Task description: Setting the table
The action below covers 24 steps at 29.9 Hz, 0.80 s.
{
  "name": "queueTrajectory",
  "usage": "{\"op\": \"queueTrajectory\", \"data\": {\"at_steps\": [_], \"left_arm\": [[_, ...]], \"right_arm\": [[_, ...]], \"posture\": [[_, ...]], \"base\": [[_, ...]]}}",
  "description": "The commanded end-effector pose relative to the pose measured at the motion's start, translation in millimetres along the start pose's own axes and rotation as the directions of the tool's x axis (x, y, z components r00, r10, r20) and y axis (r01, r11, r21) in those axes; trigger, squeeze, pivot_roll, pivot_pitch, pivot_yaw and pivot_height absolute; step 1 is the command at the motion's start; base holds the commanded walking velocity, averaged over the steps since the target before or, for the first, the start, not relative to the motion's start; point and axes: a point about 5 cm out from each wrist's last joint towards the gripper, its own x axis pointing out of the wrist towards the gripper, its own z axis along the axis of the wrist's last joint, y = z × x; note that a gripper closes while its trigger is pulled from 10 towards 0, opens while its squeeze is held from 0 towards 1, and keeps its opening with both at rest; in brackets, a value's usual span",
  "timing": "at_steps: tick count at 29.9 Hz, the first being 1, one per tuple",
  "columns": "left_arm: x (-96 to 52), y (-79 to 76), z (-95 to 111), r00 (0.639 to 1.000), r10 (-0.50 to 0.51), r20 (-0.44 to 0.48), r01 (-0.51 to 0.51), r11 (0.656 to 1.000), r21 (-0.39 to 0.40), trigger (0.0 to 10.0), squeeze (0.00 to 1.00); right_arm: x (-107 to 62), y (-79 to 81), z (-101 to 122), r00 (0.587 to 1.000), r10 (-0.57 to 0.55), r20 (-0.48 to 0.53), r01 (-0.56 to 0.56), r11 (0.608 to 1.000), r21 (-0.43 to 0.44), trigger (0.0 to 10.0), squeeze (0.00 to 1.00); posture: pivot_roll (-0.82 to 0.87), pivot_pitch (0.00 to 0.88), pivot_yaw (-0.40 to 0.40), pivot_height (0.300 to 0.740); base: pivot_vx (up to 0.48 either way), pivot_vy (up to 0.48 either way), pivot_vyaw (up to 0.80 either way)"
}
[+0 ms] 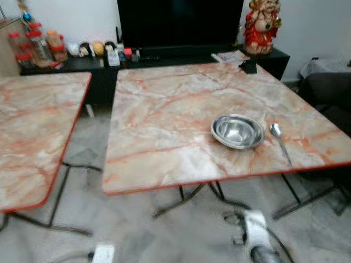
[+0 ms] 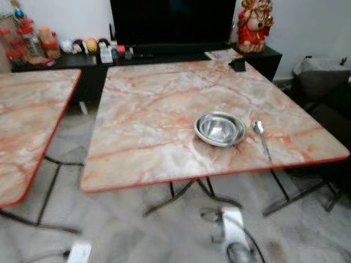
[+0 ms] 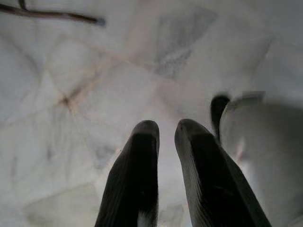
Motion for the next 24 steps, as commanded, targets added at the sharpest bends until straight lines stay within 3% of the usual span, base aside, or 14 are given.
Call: {"op": "queueTrajectory", "data": {"at_steps": [1,24], "left_arm": [[1.2,-5.3,10.2,1.0,-0.011,0.026,0.011,1.0,0.005,10.0,0.0],[1.7,-5.9,13.6,0.999,-0.015,0.033,0.015,1.0,0.009,10.0,0.0]], "right_arm": [[-0.7,-10.6,-1.3,1.0,-0.027,-0.002,0.027,1.0,0.006,10.0,0.0],[-1.1,-12.5,-3.9,0.999,-0.037,-0.017,0.037,0.999,-0.011,10.0,0.0]], "posture": [[0.0,0.0,0.0,0.732],[0.0,0.0,0.002,0.732]], "base": [[0.334,-0.341,0.0],[0.332,-0.343,0.0]]}}
